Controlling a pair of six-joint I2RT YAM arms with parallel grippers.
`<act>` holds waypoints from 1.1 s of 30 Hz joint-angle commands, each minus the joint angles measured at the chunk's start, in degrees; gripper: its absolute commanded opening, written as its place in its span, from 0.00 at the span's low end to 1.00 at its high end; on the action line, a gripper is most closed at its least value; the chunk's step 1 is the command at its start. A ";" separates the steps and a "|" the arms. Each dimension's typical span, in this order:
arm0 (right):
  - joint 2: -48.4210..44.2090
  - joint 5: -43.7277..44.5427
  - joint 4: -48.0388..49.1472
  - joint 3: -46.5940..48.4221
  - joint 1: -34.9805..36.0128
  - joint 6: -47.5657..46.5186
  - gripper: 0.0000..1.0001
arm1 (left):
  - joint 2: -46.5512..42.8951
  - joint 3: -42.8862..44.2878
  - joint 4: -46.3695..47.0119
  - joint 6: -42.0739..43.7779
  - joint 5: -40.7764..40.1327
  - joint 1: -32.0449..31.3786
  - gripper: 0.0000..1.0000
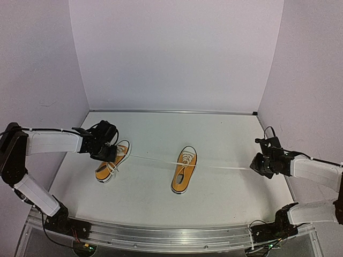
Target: Tie the shoes
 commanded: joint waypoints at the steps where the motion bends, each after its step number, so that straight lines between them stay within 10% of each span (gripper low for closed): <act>1: -0.63 2.23 -1.92 -1.72 -0.63 1.75 0.00 | 1.96 0.49 0.96 -0.31 -0.89 2.89 0.00; 6: 2.21 -9.20 4.49 -0.65 -0.61 -6.25 0.00 | 0.52 0.35 6.28 7.90 13.40 1.53 0.01; 9: 3.24 -18.75 7.26 0.81 -0.60 -11.50 0.02 | 0.32 2.80 4.63 11.78 18.11 -0.24 0.22; 13: 0.92 -22.31 7.56 2.78 -0.66 -14.24 0.72 | -1.49 3.92 3.46 14.04 22.08 -0.66 0.53; 16: -1.39 -23.38 6.77 4.54 -0.65 -16.15 0.95 | -5.22 3.92 4.26 14.82 22.00 -0.78 0.87; 24: 0.53 -30.93 7.47 11.56 -0.65 -24.30 0.98 | -5.60 11.58 7.66 21.91 14.00 -5.26 1.00; 33: 2.91 -37.76 10.06 17.72 -0.63 -28.80 0.98 | 7.53 22.57 8.38 40.86 32.78 -5.36 1.00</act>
